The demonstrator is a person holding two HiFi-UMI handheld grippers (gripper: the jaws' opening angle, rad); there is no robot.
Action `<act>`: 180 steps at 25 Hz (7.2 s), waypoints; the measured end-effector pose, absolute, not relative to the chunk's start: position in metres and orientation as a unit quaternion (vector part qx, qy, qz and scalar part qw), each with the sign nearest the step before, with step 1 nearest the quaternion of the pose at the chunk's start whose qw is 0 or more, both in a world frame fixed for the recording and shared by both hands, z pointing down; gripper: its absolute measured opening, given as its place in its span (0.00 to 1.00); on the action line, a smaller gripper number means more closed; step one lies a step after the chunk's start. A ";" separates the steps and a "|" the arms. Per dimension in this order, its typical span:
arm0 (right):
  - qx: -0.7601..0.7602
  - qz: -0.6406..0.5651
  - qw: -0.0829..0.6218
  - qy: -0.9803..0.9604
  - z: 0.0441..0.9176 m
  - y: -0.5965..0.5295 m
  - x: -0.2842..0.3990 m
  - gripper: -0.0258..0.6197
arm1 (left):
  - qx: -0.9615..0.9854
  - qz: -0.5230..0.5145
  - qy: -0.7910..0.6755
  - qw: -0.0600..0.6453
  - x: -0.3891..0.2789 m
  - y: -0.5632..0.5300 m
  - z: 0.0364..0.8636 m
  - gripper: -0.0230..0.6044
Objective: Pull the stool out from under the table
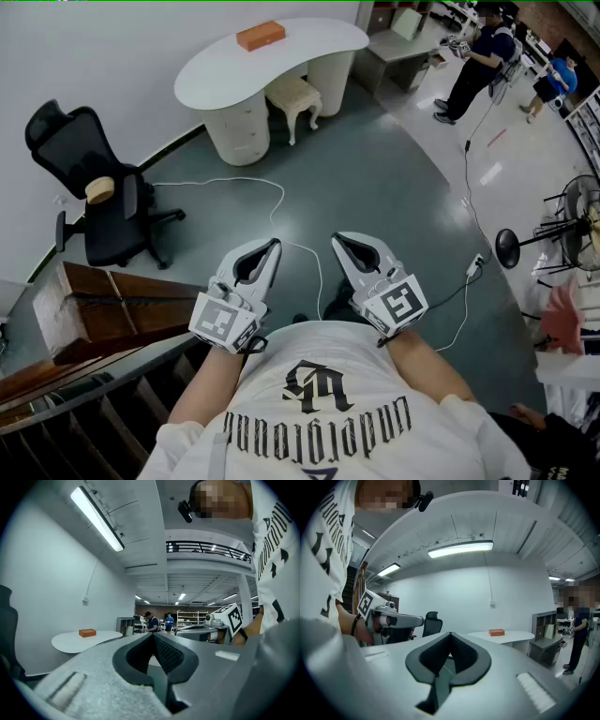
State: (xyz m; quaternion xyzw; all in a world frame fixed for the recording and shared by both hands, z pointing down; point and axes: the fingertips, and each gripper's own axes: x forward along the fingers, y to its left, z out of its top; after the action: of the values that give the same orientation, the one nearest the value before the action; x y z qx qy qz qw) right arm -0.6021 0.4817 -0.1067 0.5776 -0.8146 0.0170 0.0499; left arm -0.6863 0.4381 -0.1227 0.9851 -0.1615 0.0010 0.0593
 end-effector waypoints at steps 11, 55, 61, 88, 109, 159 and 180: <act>0.545 0.025 0.053 -0.836 -0.102 0.474 -0.603 0.04 | 0.985 0.000 -0.161 0.066 -0.674 0.426 -0.120 0.05; 0.500 0.057 0.049 -0.863 -0.077 0.261 -0.202 0.04 | 0.973 0.034 -0.207 0.099 -0.277 0.203 -0.070 0.05; 0.511 0.053 0.041 -0.857 -0.088 0.186 -0.201 0.04 | 0.977 0.033 -0.191 0.091 -0.273 0.132 -0.064 0.05; 0.371 0.051 0.033 -0.927 -0.064 0.023 0.004 0.04 | 0.934 0.055 -0.340 0.092 -0.083 -0.011 -0.042 0.05; 0.328 0.087 0.094 -0.936 0.018 -0.068 0.081 0.04 | 0.915 0.055 -0.387 0.095 -0.028 -0.096 0.016 0.05; 0.348 0.083 0.255 -0.898 0.680 -0.387 0.035 0.48 | 0.863 0.238 -0.430 0.122 -0.123 -0.397 0.692 0.55; 0.405 0.093 0.333 -0.847 0.825 -0.475 0.043 0.50 | 0.801 0.332 -0.475 0.148 -0.149 -0.449 0.846 0.57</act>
State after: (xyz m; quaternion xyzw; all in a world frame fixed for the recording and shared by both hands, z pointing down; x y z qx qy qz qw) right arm 0.0430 -0.4748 0.8251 0.4050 -0.8466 0.0933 0.3326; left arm -0.1488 -0.4493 0.8461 0.8010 -0.4754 0.3321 0.1484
